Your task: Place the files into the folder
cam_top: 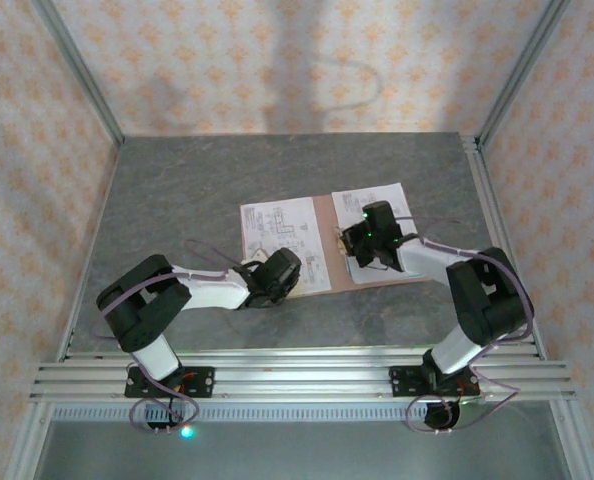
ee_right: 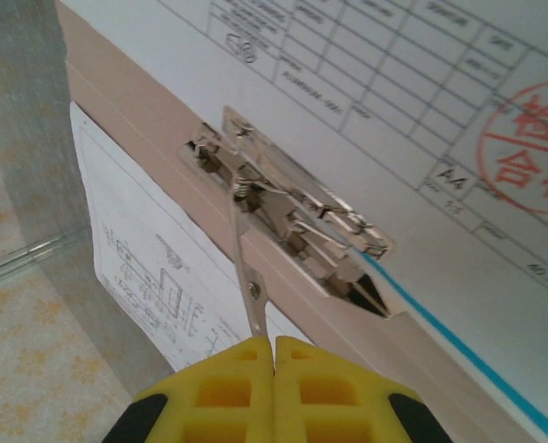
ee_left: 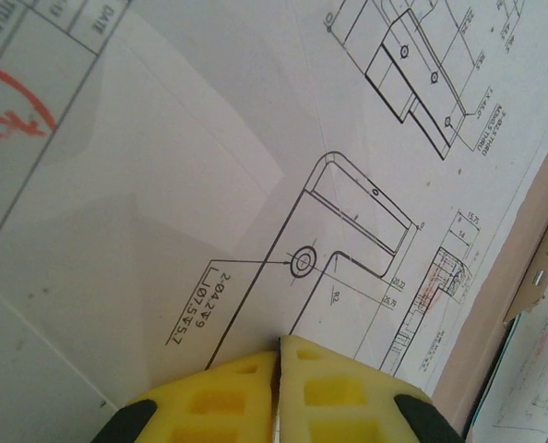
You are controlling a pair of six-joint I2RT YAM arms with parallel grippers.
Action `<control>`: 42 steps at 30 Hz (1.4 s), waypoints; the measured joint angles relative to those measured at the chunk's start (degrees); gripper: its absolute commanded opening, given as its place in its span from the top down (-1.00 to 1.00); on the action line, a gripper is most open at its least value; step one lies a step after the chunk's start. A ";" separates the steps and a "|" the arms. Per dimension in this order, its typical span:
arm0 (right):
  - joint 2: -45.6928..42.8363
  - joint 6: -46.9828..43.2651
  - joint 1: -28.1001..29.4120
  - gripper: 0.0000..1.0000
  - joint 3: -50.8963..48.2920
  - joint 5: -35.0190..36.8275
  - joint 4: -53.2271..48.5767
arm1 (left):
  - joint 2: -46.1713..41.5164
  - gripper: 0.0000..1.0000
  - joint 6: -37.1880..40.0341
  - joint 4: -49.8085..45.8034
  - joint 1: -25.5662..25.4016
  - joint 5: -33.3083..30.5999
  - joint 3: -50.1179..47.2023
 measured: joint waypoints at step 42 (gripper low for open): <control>0.96 1.18 1.20 1.00 -4.63 4.94 3.67 | -0.11 0.84 -2.54 3.13 0.00 0.46 -1.42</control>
